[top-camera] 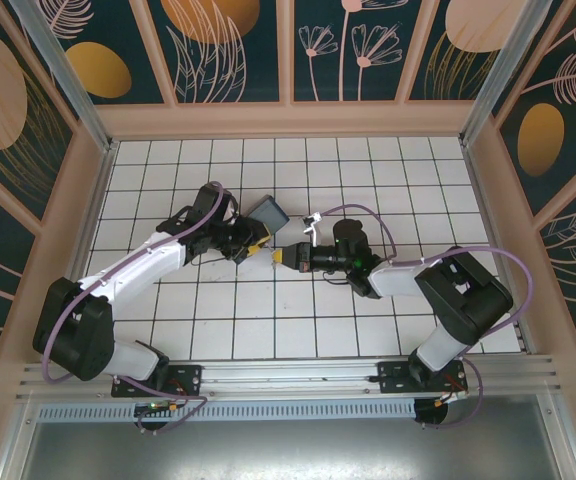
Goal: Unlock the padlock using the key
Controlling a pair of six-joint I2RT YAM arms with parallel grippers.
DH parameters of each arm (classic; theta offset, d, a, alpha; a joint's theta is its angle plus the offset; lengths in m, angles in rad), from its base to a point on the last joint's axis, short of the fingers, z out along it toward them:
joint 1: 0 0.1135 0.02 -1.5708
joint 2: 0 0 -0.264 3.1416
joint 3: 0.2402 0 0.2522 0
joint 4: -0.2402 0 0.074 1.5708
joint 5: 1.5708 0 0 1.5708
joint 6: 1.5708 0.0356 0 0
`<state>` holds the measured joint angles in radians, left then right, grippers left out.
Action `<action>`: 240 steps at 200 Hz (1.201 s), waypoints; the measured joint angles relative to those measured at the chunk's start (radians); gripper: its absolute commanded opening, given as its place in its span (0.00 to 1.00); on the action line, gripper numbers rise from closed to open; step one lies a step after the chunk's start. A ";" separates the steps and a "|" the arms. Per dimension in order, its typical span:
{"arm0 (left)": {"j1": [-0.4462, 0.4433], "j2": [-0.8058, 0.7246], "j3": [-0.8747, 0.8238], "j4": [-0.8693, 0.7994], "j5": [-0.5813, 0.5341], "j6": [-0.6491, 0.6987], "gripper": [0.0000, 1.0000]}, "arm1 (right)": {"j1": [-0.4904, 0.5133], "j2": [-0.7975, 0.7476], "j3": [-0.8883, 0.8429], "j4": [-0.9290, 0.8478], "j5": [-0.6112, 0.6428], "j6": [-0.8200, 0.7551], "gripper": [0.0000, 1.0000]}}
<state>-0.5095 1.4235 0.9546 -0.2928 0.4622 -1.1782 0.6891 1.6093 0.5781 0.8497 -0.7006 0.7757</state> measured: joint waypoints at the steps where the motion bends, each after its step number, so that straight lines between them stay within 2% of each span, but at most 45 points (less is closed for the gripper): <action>1: 0.000 0.000 0.000 0.000 0.000 0.000 0.16 | 0.000 0.000 0.000 0.000 0.000 -0.002 0.00; 52: 0.000 0.001 0.011 -0.033 0.005 0.043 0.16 | 0.005 -0.012 0.000 -0.027 0.001 -0.059 0.00; 93: 0.000 0.002 0.022 -0.063 0.014 0.068 0.16 | 0.017 -0.054 0.021 -0.142 0.024 -0.143 0.00; 180: 0.001 0.010 0.035 -0.085 0.008 0.087 0.16 | 0.019 -0.061 0.063 -0.242 0.028 -0.195 0.00; 207: 0.001 0.010 0.035 -0.081 0.011 0.085 0.16 | 0.019 -0.087 0.063 -0.250 0.026 -0.180 0.00; 240: 0.001 0.010 0.035 -0.056 0.018 0.077 0.16 | -0.003 -0.084 0.045 -0.171 -0.013 -0.062 0.00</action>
<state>-0.5083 1.4330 0.9894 -0.3492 0.4805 -1.1011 0.6865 1.5257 0.6235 0.6785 -0.7136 0.7139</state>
